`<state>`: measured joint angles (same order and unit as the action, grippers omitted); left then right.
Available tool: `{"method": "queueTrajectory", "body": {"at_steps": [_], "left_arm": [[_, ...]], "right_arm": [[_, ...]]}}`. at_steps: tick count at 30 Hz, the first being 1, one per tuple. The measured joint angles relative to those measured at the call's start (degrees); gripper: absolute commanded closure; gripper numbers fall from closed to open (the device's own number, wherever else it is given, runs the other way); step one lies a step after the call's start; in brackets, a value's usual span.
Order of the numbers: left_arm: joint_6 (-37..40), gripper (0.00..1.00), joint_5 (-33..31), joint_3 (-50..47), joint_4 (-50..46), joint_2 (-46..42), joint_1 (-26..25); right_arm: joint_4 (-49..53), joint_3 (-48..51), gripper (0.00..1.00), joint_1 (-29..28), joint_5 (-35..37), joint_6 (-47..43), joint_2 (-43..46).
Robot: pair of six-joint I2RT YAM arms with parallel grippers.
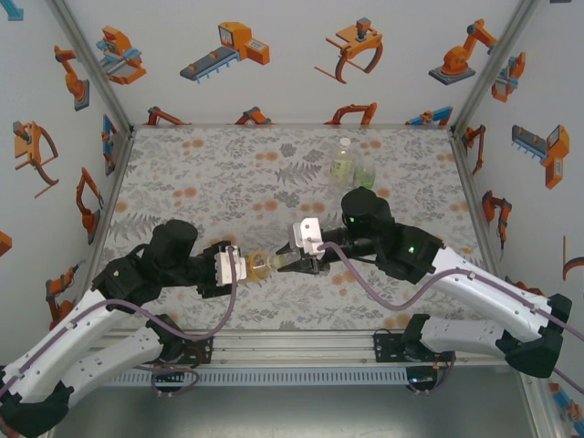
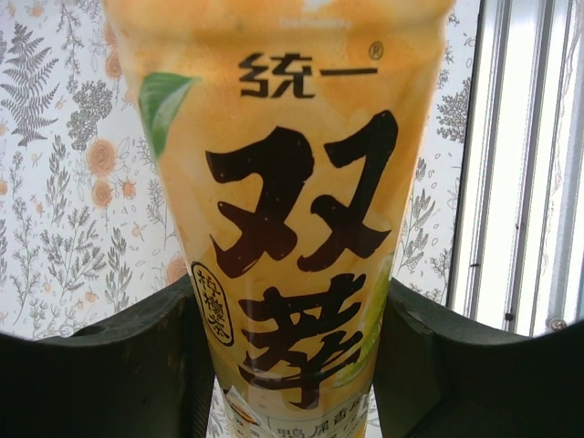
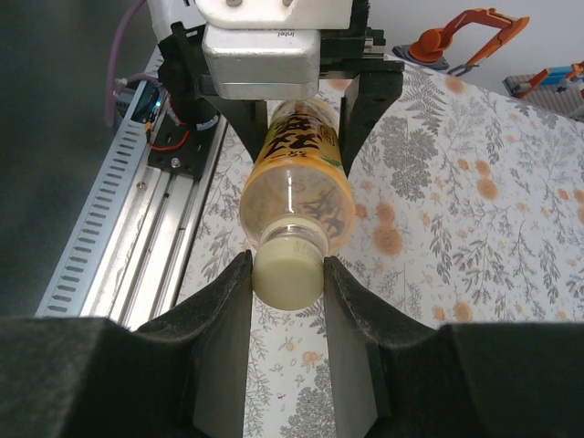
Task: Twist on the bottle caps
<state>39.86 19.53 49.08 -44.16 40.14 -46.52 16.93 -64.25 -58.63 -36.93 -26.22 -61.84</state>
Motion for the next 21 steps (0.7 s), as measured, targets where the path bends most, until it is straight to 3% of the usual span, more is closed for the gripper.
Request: {"method": "queueTrajectory", "body": {"at_steps": [21], "left_arm": [[-0.85,1.0,1.99,0.0,-0.35,0.35,-0.04]], "right_arm": [[-0.17,0.11,1.0,-3.28,4.57,-5.53,0.26]]}}
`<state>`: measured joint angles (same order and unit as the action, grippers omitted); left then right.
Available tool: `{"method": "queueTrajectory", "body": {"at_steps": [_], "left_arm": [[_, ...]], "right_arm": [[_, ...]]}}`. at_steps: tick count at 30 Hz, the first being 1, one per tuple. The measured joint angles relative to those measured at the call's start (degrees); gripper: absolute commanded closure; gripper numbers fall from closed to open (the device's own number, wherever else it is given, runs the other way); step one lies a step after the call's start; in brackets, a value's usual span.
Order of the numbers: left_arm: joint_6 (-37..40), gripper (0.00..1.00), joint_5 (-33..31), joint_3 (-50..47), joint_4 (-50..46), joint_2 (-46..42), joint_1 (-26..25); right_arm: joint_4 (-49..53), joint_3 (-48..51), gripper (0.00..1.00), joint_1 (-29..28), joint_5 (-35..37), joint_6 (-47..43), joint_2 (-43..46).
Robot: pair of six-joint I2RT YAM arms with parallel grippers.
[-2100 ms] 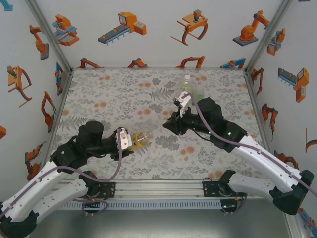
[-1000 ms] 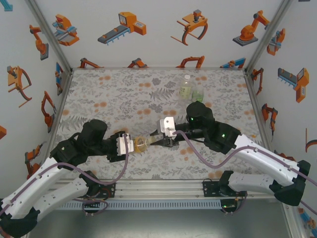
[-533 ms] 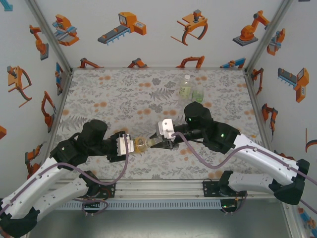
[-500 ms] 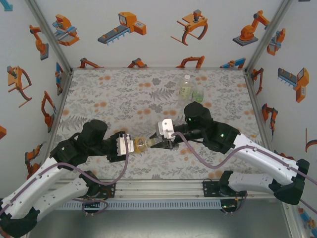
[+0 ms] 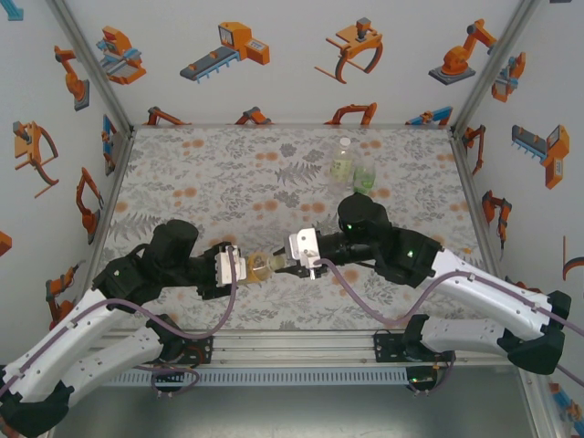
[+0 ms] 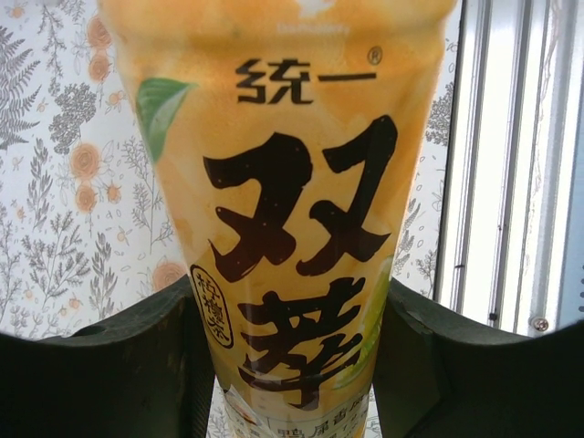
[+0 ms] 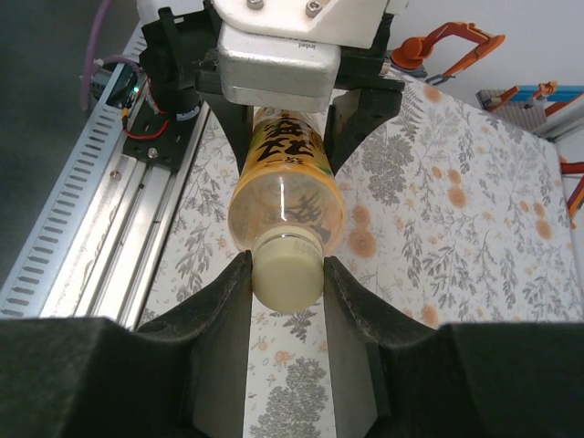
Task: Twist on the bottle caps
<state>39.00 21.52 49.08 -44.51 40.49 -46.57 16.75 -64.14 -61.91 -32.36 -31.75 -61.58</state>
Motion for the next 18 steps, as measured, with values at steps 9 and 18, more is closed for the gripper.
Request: {"method": "queueTrajectory", "body": {"at_steps": [9,18], "left_arm": [[-0.28,1.0,1.25,0.0,0.13,1.42,0.02],[-0.85,1.0,-3.82,-0.02,3.67,2.29,0.04]], "right_arm": [[0.87,0.04,1.0,-0.17,2.03,4.7,0.31],[-2.51,1.42,1.0,-0.22,18.99,43.41,0.83]]}}
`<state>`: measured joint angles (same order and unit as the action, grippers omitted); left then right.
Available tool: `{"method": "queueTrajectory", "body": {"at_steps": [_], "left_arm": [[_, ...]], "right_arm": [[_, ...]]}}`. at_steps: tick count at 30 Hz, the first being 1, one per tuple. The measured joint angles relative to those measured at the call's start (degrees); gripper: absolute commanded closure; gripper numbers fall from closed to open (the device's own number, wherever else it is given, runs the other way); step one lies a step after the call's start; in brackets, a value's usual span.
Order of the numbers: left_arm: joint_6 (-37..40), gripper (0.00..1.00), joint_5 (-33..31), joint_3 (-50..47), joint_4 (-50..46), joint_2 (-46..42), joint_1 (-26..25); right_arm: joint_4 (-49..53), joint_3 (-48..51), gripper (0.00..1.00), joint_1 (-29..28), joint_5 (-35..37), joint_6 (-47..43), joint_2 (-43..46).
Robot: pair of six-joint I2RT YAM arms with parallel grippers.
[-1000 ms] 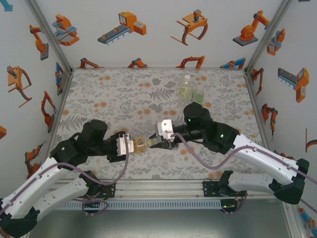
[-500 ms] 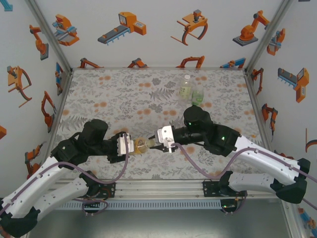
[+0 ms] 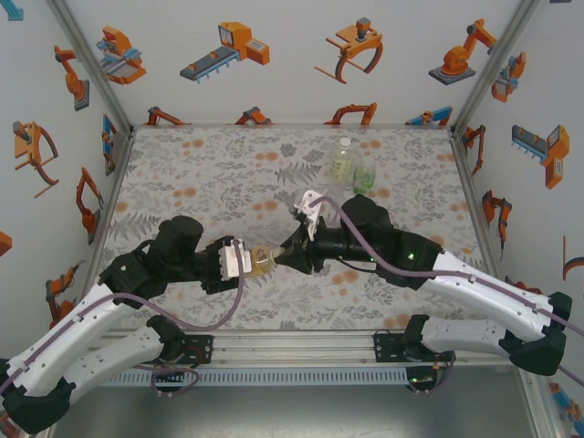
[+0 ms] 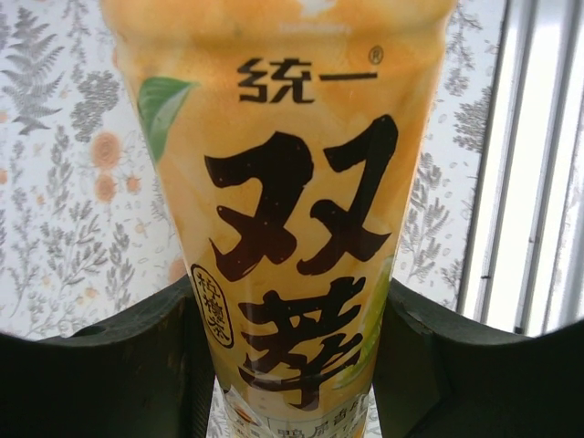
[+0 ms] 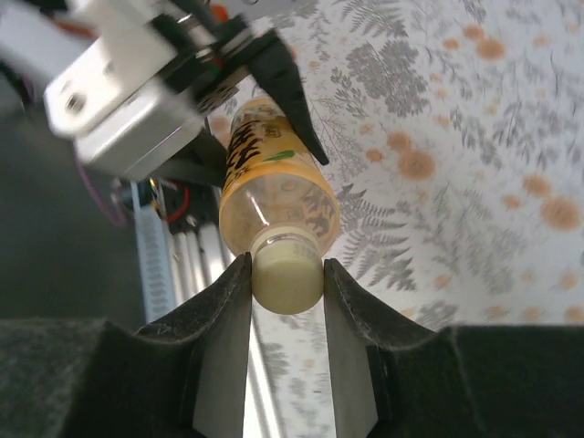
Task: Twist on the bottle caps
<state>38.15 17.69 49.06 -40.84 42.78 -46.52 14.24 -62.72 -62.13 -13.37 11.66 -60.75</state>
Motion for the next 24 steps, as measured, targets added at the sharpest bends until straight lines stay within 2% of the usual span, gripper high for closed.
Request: {"method": "queueTrajectory", "body": {"at_steps": [4,8,13,16,18,20,21,24], "left_arm": [[-0.07,1.0,-1.9,0.0,2.1,0.96,-0.15],[-0.07,1.0,-3.82,-0.44,3.65,2.49,-0.33],[-0.07,1.0,-5.35,-1.31,4.68,4.17,-0.39],[-0.02,1.0,-5.81,-1.33,5.09,4.9,-0.7],[0.02,1.0,-5.79,-1.33,5.33,5.29,-0.81],[0.02,1.0,-5.7,-1.33,5.99,5.66,-1.03],[0.09,1.0,-5.18,-1.33,6.78,5.81,-1.14],[0.17,1.0,-3.69,-1.33,9.05,5.97,-1.77]], "right_arm": [[0.5,0.17,1.0,0.31,7.23,21.4,0.02],[1.03,2.16,1.0,2.01,10.86,41.42,0.0],[3.78,2.4,1.0,3.34,12.26,54.31,-1.38],[4.98,2.38,0.86,3.48,13.11,57.31,-1.42],[5.97,2.16,0.71,3.45,13.7,57.51,-1.36],[6.97,1.42,0.5,3.45,14.4,56.41,-1.29],[7.23,0.96,0.44,3.43,14.58,55.36,-1.29],[8.09,-0.37,0.36,3.39,15.02,50.53,-1.27]]}}
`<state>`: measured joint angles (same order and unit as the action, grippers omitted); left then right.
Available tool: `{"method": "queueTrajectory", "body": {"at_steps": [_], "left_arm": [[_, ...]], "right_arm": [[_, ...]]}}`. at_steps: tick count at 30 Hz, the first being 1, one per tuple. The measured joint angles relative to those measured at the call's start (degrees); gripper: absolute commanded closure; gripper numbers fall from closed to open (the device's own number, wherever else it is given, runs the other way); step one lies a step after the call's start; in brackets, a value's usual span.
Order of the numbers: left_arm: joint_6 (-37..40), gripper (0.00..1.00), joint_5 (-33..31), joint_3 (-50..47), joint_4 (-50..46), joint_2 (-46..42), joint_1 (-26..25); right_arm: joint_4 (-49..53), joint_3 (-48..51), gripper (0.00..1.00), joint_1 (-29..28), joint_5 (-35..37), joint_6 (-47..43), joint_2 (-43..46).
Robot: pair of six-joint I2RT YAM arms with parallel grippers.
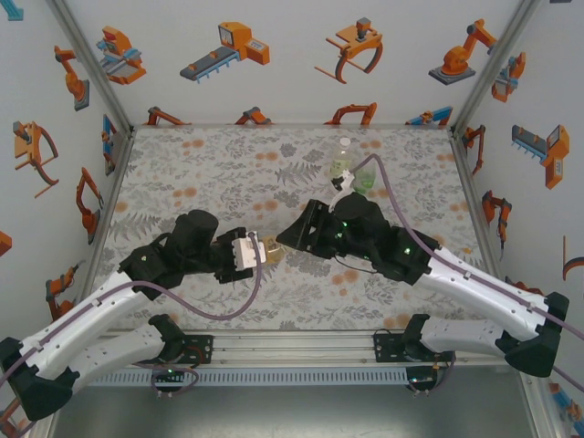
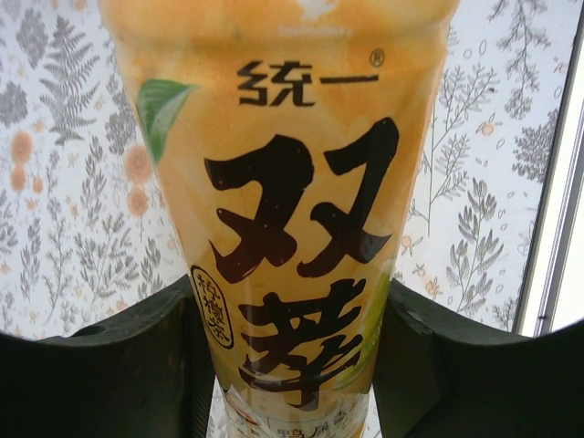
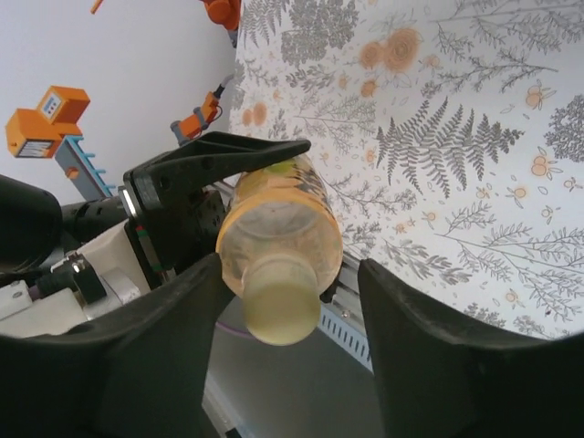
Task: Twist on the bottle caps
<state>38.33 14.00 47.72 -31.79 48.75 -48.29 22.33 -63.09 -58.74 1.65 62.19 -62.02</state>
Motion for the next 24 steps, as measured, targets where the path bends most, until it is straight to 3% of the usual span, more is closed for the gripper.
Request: {"method": "queueTrajectory", "body": {"at_steps": [9,19,24], "left_arm": [[-0.02,1.0,3.39,0.0,0.94,-0.04,-0.11],[0.07,1.0,8.52,0.0,0.26,-2.4,-0.11],[0.04,1.0,10.32,0.0,-0.15,-2.93,-0.13]], "right_arm": [[-1.2,-4.13,0.37,0.02,-1.07,-24.79,4.15],[-1.07,-3.58,0.42,0.0,-20.2,-66.93,8.13],[2.34,-3.48,0.53,0.0,-29.46,-84.65,7.93]]}}
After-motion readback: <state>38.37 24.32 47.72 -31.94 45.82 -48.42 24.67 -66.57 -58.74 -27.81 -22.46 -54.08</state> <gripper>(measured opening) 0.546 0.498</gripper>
